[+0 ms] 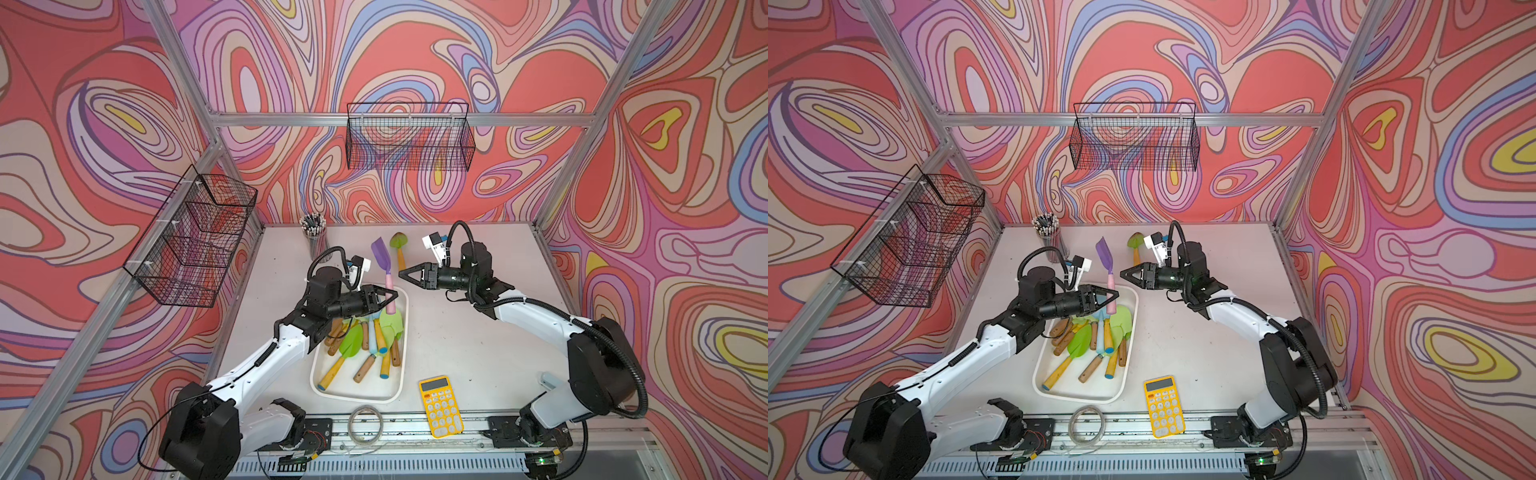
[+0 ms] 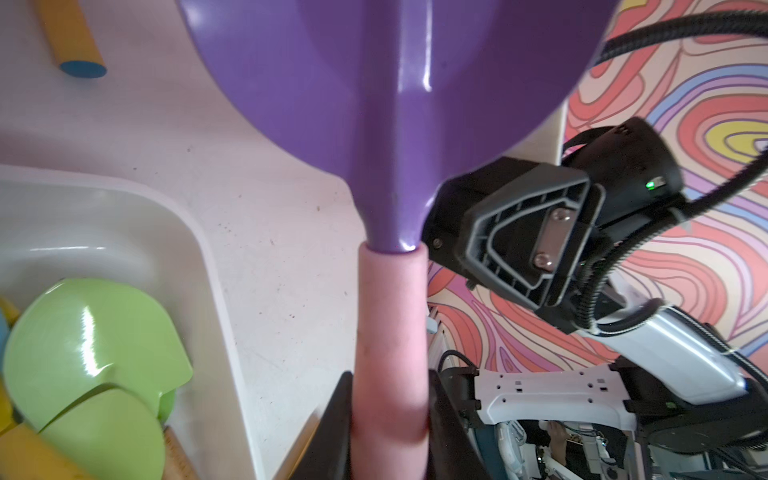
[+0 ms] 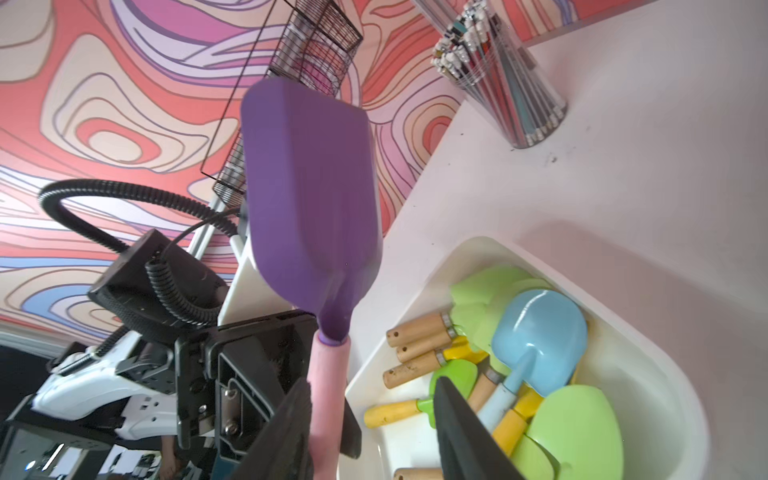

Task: Take the shovel out of the storage box
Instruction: Pick up the shovel from the storage box.

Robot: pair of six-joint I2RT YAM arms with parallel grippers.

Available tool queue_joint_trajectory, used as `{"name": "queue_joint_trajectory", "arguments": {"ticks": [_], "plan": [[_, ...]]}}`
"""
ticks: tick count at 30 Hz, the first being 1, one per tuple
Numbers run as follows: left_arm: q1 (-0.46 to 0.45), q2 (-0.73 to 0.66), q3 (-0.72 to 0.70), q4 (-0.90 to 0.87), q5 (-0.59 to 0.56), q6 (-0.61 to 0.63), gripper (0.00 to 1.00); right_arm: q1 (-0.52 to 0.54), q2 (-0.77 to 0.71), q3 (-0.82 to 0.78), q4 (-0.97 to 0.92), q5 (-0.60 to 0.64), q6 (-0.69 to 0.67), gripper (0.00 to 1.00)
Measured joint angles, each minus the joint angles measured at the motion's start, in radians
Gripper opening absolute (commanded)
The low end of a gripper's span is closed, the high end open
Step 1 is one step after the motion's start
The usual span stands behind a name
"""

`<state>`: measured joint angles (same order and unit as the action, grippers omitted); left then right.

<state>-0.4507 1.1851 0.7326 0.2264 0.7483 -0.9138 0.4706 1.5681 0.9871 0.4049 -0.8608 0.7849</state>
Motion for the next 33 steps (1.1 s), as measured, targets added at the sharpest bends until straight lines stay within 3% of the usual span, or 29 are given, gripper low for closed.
{"name": "queue_joint_trajectory", "arguments": {"ticks": [11, 28, 33], "plan": [[0.0, 0.011, -0.05, 0.222, 0.034, -0.131, 0.0, 0.0, 0.066, -0.014, 0.382, -0.079, 0.236, 0.46], [0.0, 0.011, -0.09, 0.34, 0.037, -0.191, 0.0, 0.031, 0.171, 0.008, 0.549, -0.131, 0.369, 0.41], [0.0, 0.011, -0.095, 0.354, 0.037, -0.191, 0.0, 0.041, 0.205, 0.024, 0.628, -0.146, 0.431, 0.34]]}}
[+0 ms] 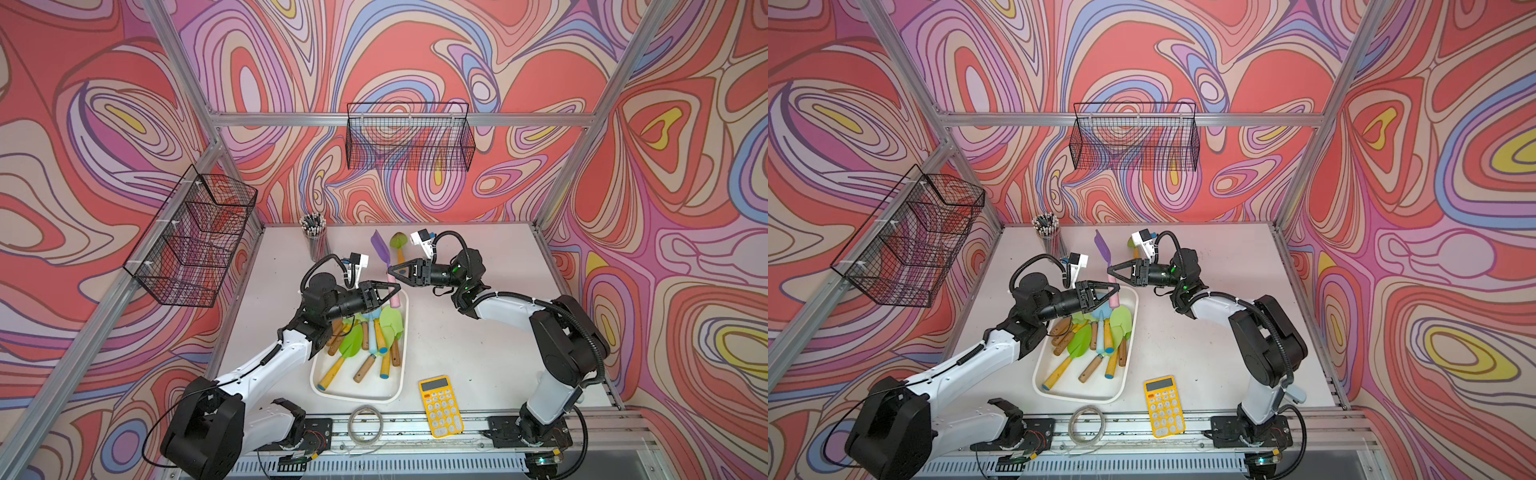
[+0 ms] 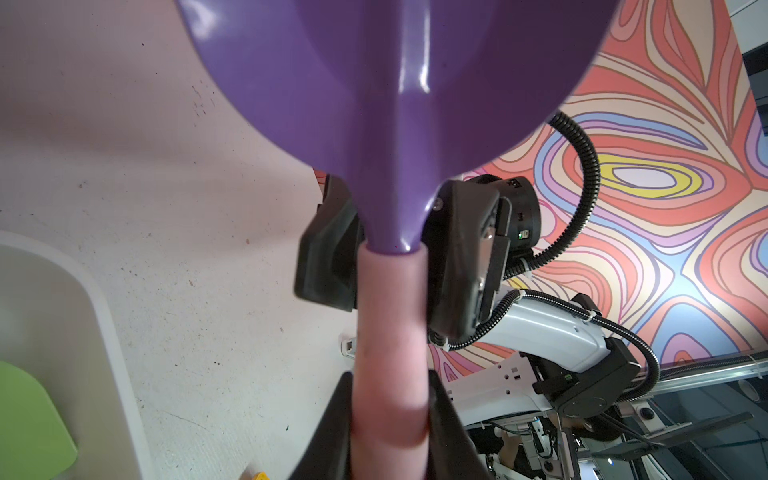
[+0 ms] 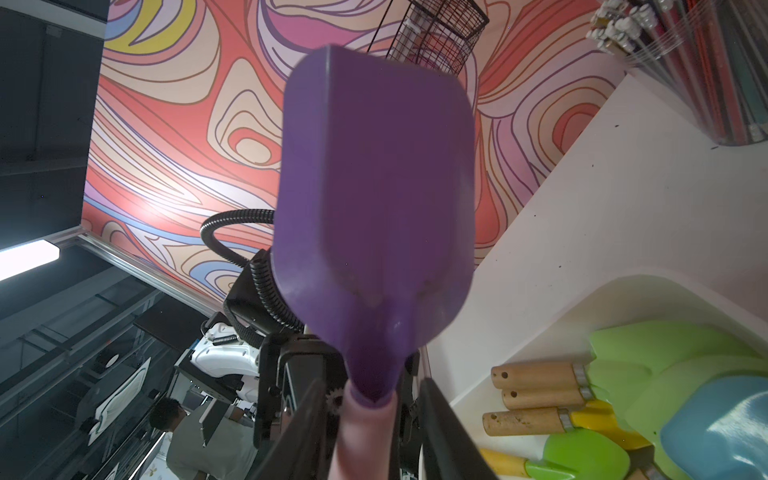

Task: Take the shovel out of the storage box
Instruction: Pick up the shovel from the storage box.

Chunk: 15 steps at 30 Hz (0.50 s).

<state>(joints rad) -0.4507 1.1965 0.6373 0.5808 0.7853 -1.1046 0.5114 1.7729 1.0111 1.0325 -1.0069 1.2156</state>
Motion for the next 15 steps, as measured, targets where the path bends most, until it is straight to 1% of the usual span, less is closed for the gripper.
{"name": "queue_joint_trajectory", "arguments": {"ticks": [4, 9, 13, 15], "plan": [[0.0, 0.001, -0.009, 0.02, 0.0, -0.011, 0.0, 0.0, 0.039, 0.012, 0.074, -0.003, 0.053, 0.29], [0.0, 0.021, -0.014, 0.051, 0.001, -0.031, 0.0, 0.001, 0.059, 0.012, 0.121, -0.005, 0.095, 0.28], [-0.001, 0.035, -0.014, 0.087, 0.002, -0.037, 0.0, 0.002, 0.064, 0.024, 0.138, -0.005, 0.113, 0.29], [-0.001, 0.04, -0.014, 0.098, 0.002, -0.037, 0.0, 0.003, 0.074, 0.034, 0.149, -0.006, 0.121, 0.28]]}}
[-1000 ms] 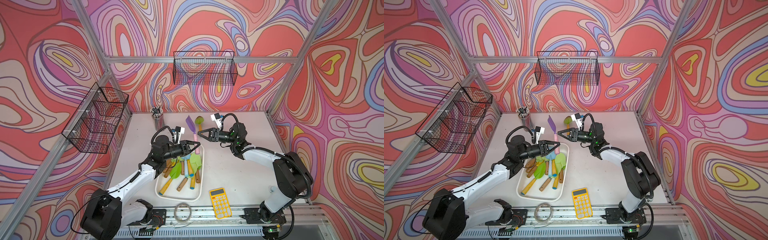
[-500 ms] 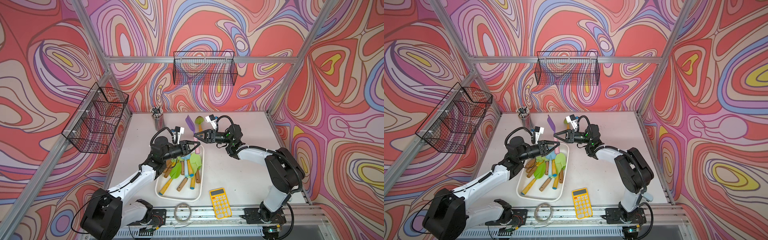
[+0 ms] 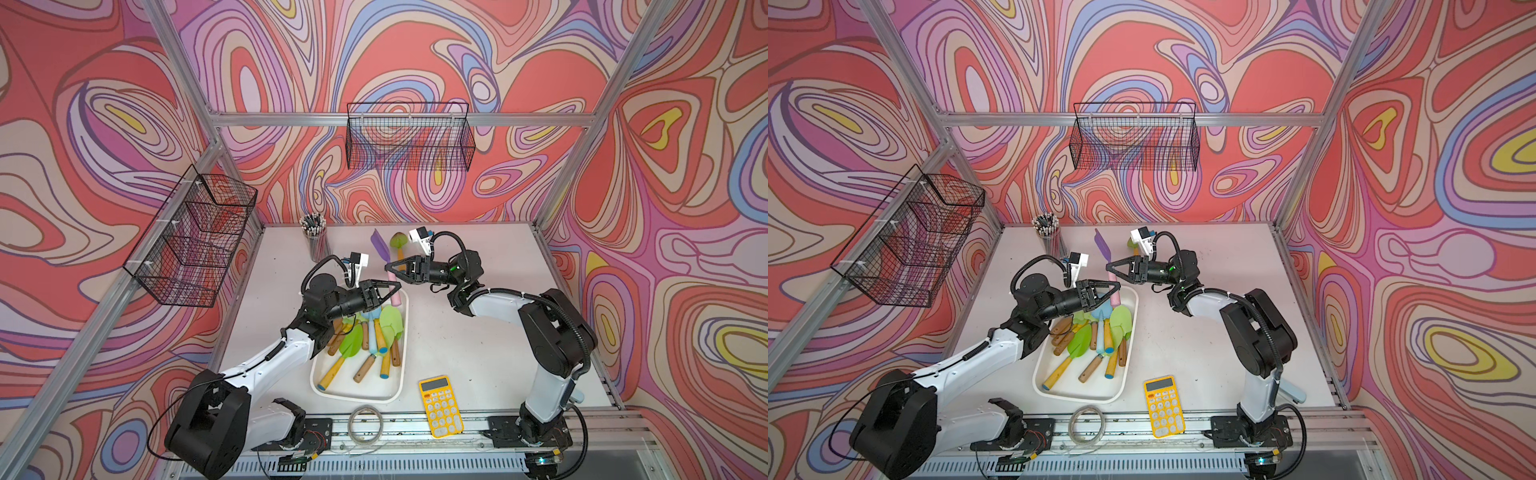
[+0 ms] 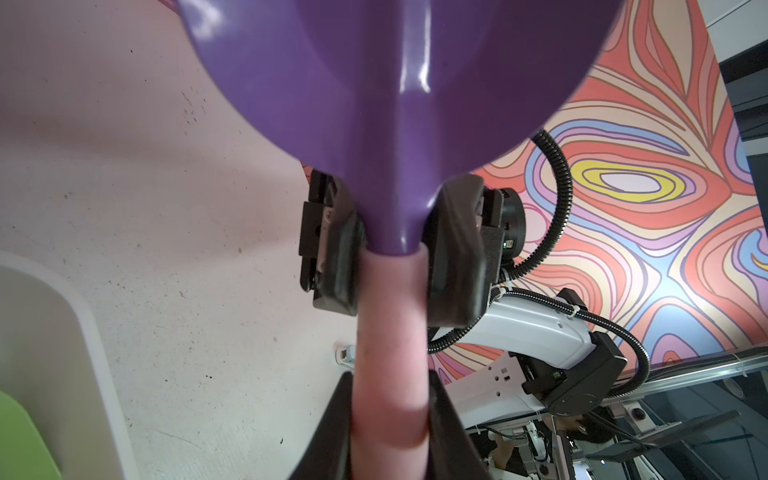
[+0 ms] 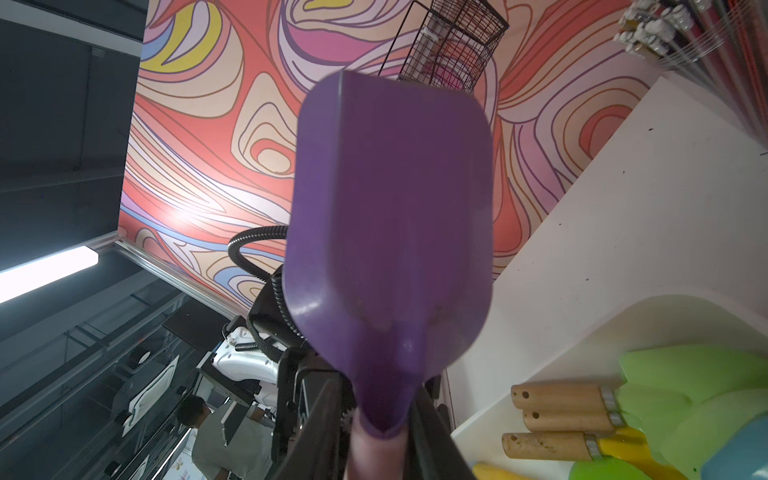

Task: Take the shovel out of the storage box
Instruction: Pick up the shovel from the storage box.

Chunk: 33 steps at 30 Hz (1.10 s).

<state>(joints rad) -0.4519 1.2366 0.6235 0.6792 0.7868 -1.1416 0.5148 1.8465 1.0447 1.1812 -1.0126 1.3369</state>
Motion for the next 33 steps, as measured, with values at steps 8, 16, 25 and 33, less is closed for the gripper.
{"name": "queue_joint_trajectory", "arguments": {"ticks": [8, 16, 25, 33], "plan": [[-0.001, 0.007, -0.001, 0.003, -0.002, 0.014, 0.16, 0.005, 0.016, 0.005, 0.012, 0.0, 0.039, 0.17], [0.013, -0.042, 0.002, -0.148, -0.007, 0.087, 0.89, 0.0, 0.016, 0.005, -0.081, 0.0, -0.032, 0.15], [0.079, -0.219, 0.112, -0.68, -0.132, 0.374, 0.8, -0.077, 0.009, 0.127, -0.541, 0.053, -0.285, 0.16], [0.043, -0.243, 0.129, -1.084, -0.322, 0.556, 0.68, -0.082, 0.039, 0.431, -1.2, 0.352, -0.668, 0.16]]}}
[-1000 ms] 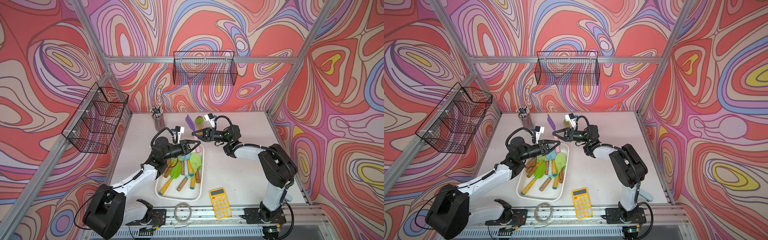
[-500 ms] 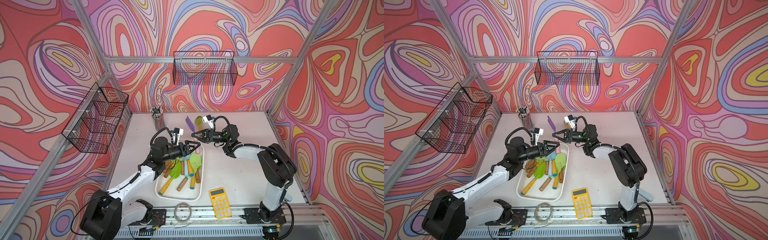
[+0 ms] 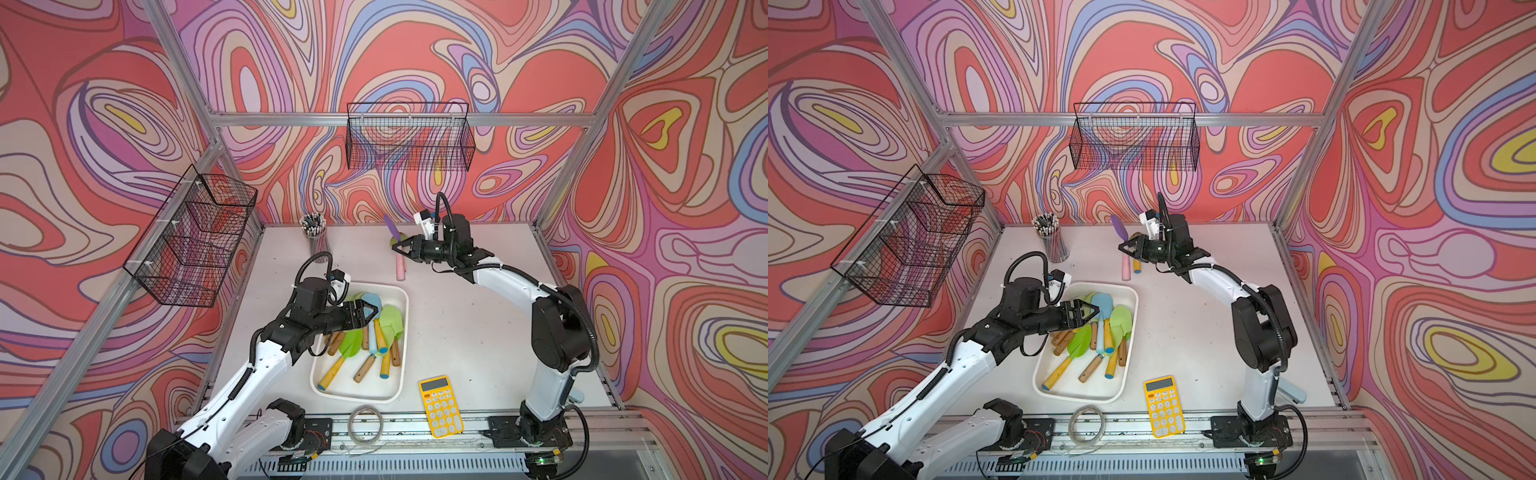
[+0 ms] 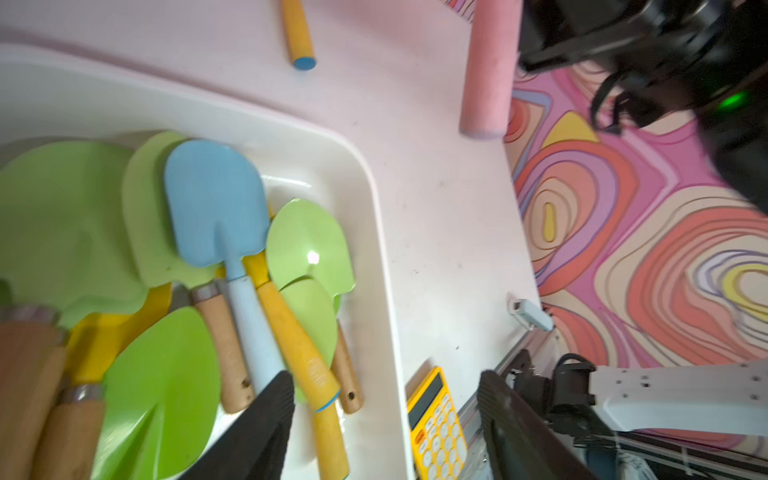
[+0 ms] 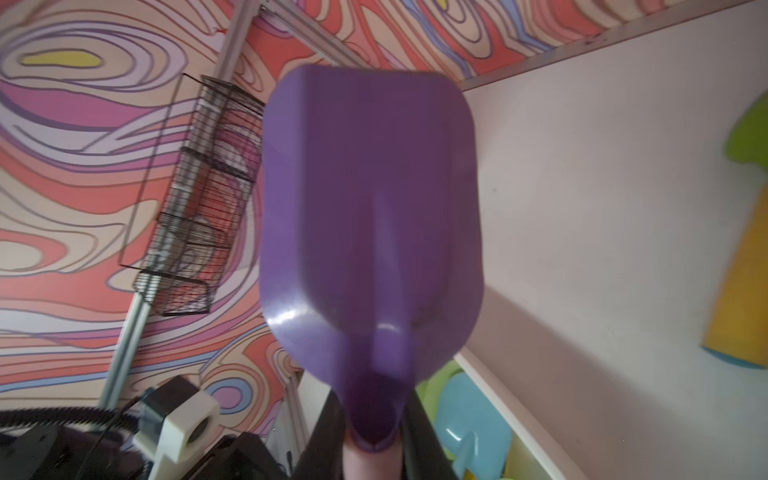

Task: Take the shovel out of the storage box
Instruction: Pick up the shovel from the storage box, then place the shovel at the center of the board.

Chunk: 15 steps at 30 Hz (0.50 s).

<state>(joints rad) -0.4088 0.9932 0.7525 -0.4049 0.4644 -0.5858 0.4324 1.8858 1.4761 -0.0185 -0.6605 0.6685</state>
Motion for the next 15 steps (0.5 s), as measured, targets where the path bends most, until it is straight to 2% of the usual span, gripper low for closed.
{"name": "queue_joint_trajectory", "arguments": {"ticks": [8, 15], "plan": [[-0.125, 0.017, 0.002, -0.177, -0.176, 0.063, 0.63, 0.0, 0.186, 0.19, -0.351, 0.273, -0.165, 0.15], [-0.152, 0.06, 0.002, -0.187, -0.24, 0.07, 0.6, -0.001, 0.333, 0.378, -0.549, 0.456, -0.237, 0.15]]}}
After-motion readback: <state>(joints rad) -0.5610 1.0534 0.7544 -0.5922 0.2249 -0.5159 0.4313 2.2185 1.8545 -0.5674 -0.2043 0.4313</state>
